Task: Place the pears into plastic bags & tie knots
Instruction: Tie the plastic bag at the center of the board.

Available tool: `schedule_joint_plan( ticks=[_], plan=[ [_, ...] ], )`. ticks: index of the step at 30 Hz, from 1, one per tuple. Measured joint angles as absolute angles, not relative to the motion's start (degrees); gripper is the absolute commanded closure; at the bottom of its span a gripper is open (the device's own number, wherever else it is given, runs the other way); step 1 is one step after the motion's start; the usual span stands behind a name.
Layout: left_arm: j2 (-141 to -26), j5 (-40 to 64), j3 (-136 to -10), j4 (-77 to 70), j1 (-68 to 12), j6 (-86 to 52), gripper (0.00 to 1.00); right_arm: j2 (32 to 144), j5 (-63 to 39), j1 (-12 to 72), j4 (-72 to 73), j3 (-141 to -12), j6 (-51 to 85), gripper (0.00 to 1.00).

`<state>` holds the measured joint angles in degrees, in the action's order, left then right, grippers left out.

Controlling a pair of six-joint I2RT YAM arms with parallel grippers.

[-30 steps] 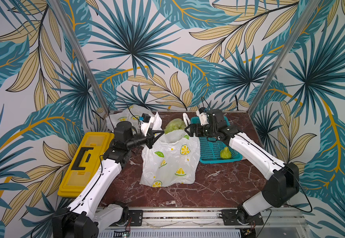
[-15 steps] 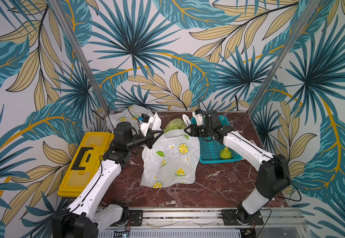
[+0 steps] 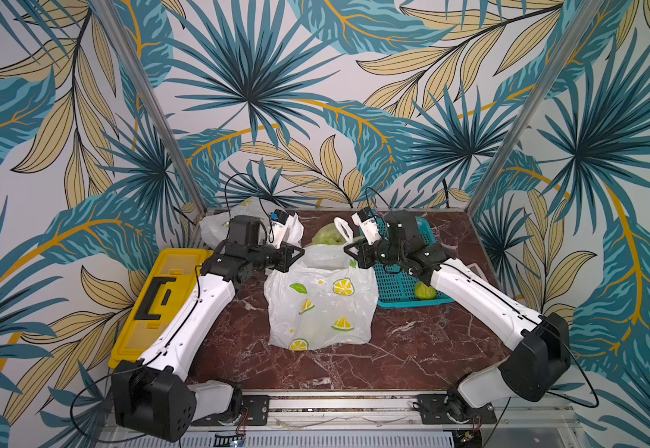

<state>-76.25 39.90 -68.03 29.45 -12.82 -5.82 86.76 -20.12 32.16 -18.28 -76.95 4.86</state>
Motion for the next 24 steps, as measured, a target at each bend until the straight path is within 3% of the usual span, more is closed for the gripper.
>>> schedule_joint_plan(
  ticks=[7, 17, 24],
  plan=[
    [-86.3, 54.2, -72.7, 33.9, -13.1, 0.7, 0.89, 87.3, -20.7, 36.1, -20.0, -79.8, -8.8, 0.94],
    [-87.4, 63.5, -72.8, 36.0, -13.3, 7.2, 0.54, 92.6, -19.5, 37.3, -22.9, -84.1, -16.7, 0.97],
    [-87.3, 64.6, -73.3, 36.5, -13.2, 8.9, 0.44, 93.9, -17.5, 38.9, -25.8, -85.3, -20.4, 0.98]
  ],
)
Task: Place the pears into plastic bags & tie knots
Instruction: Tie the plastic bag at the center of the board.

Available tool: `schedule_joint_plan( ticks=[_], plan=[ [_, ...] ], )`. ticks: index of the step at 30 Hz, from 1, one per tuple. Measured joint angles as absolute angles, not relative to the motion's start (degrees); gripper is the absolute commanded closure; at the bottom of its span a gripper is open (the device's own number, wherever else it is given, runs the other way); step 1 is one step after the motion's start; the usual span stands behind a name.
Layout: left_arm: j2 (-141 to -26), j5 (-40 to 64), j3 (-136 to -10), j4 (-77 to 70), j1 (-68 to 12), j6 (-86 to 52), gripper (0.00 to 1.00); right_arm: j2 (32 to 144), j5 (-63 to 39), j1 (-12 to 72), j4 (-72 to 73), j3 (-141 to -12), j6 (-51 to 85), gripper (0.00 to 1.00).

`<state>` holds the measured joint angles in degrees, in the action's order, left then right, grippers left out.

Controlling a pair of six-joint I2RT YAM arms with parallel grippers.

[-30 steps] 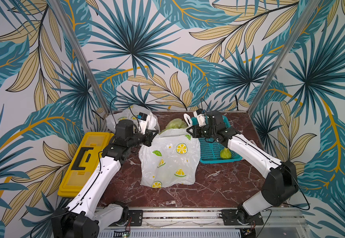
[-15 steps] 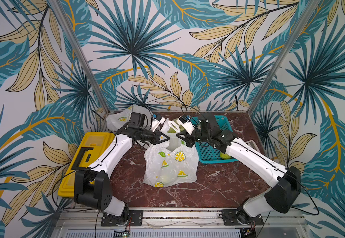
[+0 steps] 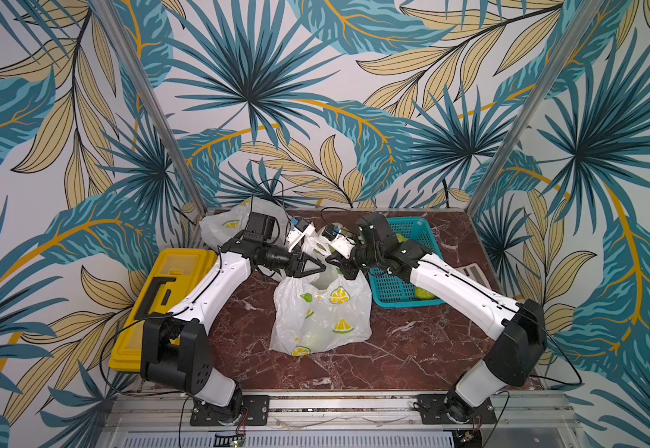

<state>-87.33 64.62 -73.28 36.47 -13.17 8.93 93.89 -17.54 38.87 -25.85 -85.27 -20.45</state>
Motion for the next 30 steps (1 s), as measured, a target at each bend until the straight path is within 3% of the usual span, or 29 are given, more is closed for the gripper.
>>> schedule_joint_plan(
  ticks=[6, 9, 10, 12, 14, 16, 19, 24, 30],
  plan=[
    [-87.4, 64.6, -76.1, 36.7, -12.7, 9.0, 0.45, 94.8, -16.3, 40.4, -27.2, -86.3, -23.3, 1.00],
    [-88.0, 64.9, -77.7, 36.7, -12.7, 8.7, 0.53, 95.4, -16.1, 40.8, -27.4, -86.6, -23.9, 1.00],
    [-88.4, 65.1, -78.2, 36.7, -12.7, 8.7, 0.60, 95.7, -16.0, 40.8, -27.6, -86.8, -24.0, 0.98],
    [-89.3, 65.3, -78.7, 36.8, -12.7, 8.3, 0.76, 95.8, -15.8, 40.8, -27.6, -87.0, -24.0, 0.89],
    [-90.1, 65.4, -78.8, 36.8, -12.6, 8.2, 0.88, 95.8, -15.4, 40.8, -27.6, -87.0, -23.2, 0.72],
    [-90.7, 65.3, -78.8, 36.8, -12.6, 8.6, 0.94, 95.8, -14.9, 40.8, -27.6, -87.0, -21.8, 0.52],
    [-90.7, 64.7, -78.8, 36.8, -12.6, 9.5, 0.96, 95.2, -16.5, 39.9, -27.5, -86.8, -18.0, 0.42],
    [-90.7, 61.6, -78.8, 36.8, -12.6, 10.0, 0.96, 92.0, -22.9, 35.1, -25.5, -86.7, -3.0, 0.43],
    [-90.7, 57.4, -78.8, 36.8, -12.6, 9.3, 0.95, 97.3, -28.6, 33.3, -23.3, -98.2, 20.0, 0.47]
  ],
)
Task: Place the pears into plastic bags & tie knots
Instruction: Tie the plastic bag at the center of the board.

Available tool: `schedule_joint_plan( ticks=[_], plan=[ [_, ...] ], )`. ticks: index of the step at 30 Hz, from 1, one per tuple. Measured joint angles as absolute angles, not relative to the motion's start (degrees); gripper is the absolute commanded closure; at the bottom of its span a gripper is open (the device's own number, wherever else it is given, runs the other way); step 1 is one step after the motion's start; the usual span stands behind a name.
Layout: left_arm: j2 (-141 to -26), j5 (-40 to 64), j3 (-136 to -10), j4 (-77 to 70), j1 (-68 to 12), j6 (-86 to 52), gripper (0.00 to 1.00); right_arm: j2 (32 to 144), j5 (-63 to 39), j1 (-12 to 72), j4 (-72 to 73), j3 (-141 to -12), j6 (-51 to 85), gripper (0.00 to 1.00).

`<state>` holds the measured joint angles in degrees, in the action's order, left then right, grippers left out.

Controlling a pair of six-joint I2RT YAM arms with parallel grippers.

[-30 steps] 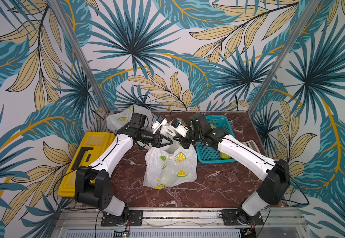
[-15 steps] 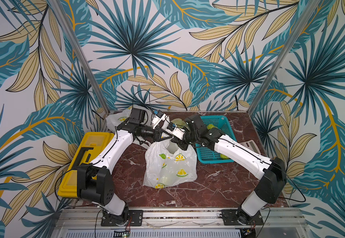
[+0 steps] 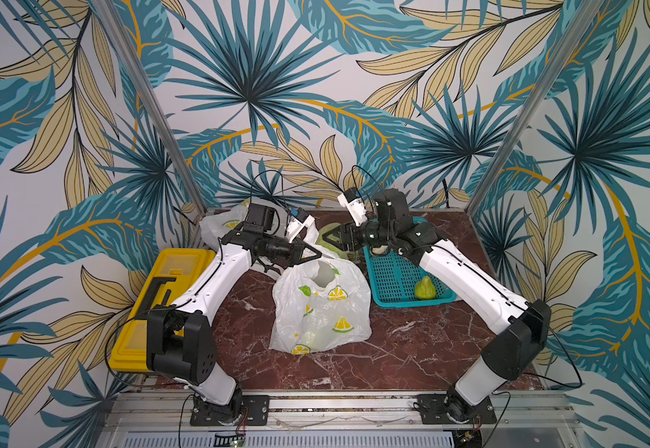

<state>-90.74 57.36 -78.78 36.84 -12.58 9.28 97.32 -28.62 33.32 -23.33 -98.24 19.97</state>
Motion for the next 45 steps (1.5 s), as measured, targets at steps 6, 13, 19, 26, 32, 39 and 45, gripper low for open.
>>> schedule_joint_plan(
  ticks=[6, 13, 19, 26, 32, 39, 45],
  plan=[
    [-90.7, 55.3, -78.8, 36.8, -12.6, 8.3, 0.93, 102.4, -30.3, 34.1, -22.7, -101.9, 30.4, 0.47],
    [-90.7, 54.3, -79.2, 36.9, -13.1, 7.9, 0.93, 106.1, -30.2, 34.1, -23.2, -104.4, 34.5, 0.46],
    [-90.7, 53.7, -79.6, 36.9, -13.6, 7.8, 0.93, 108.6, -29.6, 34.5, -23.4, -106.8, 36.9, 0.64],
    [-90.0, 52.6, -79.5, 36.9, -13.6, 7.3, 0.82, 108.0, -28.9, 34.5, -19.7, -103.8, 39.3, 0.97],
    [-88.1, 52.8, -77.9, 36.8, -12.7, 6.8, 0.79, 104.5, -28.3, 34.0, -14.7, -97.5, 39.4, 1.00],
    [-88.1, 53.2, -76.9, 36.8, -12.4, 6.6, 0.80, 100.3, -27.4, 33.8, -12.2, -95.9, 37.8, 1.00],
    [-88.1, 53.5, -76.9, 36.8, -12.3, 6.1, 0.91, 96.8, -26.6, 33.4, -10.8, -92.0, 35.4, 1.00]
  ],
)
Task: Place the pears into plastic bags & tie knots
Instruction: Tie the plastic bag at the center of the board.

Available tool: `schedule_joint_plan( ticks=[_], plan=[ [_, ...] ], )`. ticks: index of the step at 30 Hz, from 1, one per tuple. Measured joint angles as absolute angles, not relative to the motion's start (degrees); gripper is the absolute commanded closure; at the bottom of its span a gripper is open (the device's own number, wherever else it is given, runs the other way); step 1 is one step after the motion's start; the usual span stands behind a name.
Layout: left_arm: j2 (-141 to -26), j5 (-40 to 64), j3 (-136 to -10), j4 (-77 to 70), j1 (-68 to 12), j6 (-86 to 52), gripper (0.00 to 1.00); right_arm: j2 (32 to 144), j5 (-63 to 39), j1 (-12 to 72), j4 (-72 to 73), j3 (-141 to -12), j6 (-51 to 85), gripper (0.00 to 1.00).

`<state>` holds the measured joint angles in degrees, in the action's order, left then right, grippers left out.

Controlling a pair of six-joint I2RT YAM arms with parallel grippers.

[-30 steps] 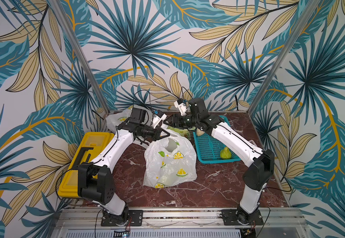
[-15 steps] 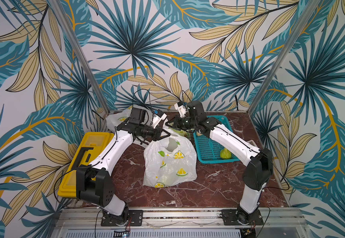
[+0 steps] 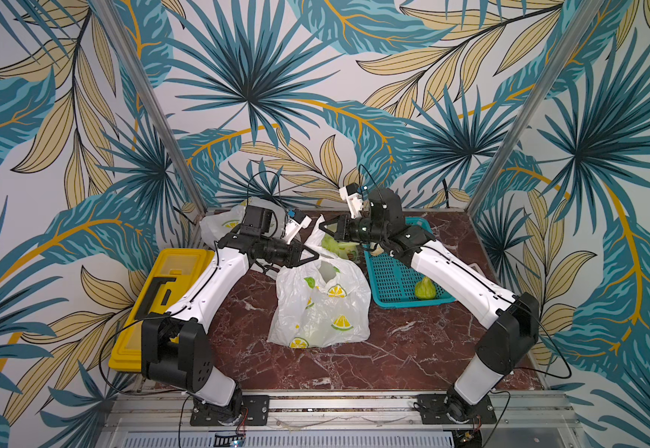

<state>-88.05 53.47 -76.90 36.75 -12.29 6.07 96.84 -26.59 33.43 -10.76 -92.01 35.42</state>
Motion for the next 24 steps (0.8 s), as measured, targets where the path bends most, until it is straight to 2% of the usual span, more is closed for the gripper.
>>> schedule_joint_plan(
  ticks=[9, 15, 24],
  plan=[
    [-88.1, 55.9, -76.9, 36.4, -12.0, 5.4, 0.94, 88.0, -30.2, 33.5, -8.9, -80.9, 27.4, 1.00],
    [-88.1, 58.3, -76.9, 37.3, -12.2, 5.1, 0.93, 84.3, -30.9, 37.5, -11.6, -75.2, 14.0, 1.00],
    [-88.9, 57.9, -76.9, 39.4, -12.0, 4.4, 0.85, 87.6, -20.1, 42.9, -14.2, -73.6, -4.3, 1.00]
  ],
)
